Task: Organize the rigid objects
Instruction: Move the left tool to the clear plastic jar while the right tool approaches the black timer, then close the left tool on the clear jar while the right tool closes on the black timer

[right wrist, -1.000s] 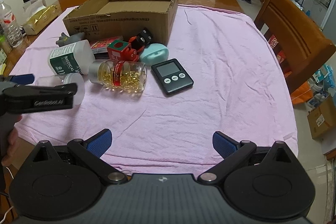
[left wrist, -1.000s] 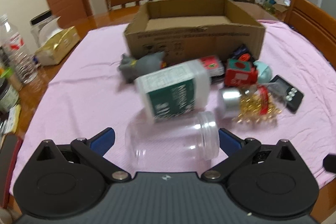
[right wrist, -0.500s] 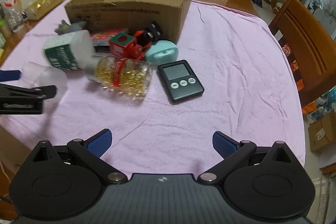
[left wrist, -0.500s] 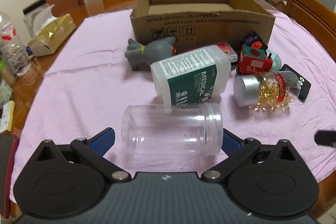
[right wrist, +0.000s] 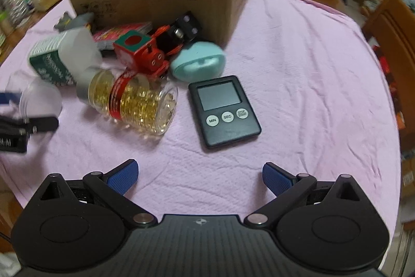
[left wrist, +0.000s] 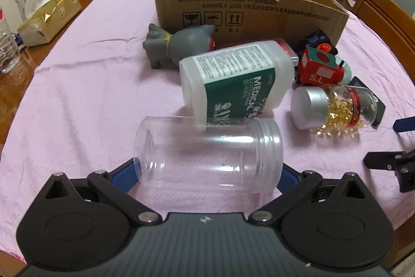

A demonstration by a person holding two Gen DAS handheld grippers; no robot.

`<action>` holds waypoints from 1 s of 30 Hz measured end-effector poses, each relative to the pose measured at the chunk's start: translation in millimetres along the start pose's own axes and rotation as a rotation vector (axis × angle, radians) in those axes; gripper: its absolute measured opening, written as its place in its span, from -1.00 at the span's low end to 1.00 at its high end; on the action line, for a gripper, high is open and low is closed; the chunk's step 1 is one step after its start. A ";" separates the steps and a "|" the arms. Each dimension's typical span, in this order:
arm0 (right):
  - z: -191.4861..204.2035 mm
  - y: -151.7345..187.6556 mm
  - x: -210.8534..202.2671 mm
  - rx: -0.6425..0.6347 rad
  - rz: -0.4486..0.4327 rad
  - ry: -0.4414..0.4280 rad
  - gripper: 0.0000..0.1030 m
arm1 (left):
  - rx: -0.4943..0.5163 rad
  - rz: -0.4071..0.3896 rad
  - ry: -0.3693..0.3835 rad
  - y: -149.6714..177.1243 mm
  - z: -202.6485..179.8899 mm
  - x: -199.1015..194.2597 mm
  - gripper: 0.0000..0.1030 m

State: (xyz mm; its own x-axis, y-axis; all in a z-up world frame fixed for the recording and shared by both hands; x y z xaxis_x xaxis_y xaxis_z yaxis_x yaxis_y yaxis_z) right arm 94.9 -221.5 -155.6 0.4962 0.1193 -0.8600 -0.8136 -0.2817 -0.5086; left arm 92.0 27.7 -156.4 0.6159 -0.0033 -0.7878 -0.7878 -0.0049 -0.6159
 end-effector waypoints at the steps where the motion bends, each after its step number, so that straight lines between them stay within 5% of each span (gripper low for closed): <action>1: -0.9 -0.6 1.0 -0.021 -0.004 -0.011 1.00 | 0.000 -0.002 -0.010 -0.1 -1.0 0.8 0.99; 13: -13.5 -1.3 1.8 -0.241 -0.003 -0.133 1.00 | -0.086 -0.001 -0.087 -3.3 -6.0 2.8 0.99; 22: -38.0 -21.3 11.1 -0.297 -0.048 -0.137 0.99 | -0.053 -0.001 -0.137 -5.8 -15.3 0.2 0.99; 26: -37.1 -33.9 13.2 -0.307 -0.068 -0.145 0.70 | -0.045 -0.001 -0.127 -7.7 -14.1 1.4 0.99; 30: -35.2 -42.3 18.9 -0.277 -0.070 -0.145 0.63 | -0.036 0.004 -0.119 -10.5 -13.4 3.8 0.99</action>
State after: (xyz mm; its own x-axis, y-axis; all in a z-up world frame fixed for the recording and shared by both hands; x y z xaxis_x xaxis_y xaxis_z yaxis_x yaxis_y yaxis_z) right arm 149.4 -240.9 -148.9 0.4834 0.2762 -0.8307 -0.6560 -0.5140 -0.5527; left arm 102.6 14.4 -152.9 0.6063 0.1156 -0.7868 -0.7886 -0.0406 -0.6136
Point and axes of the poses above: each gripper's, at about its wrist camera, not at the fingertips, and x roughly the way its jaws point, z to its left, y to its underside, the point moved 4 cm from there along x, roughly the way its jaws point, and after that the axes turned 5 degrees about -z, right-handed, at the moved point
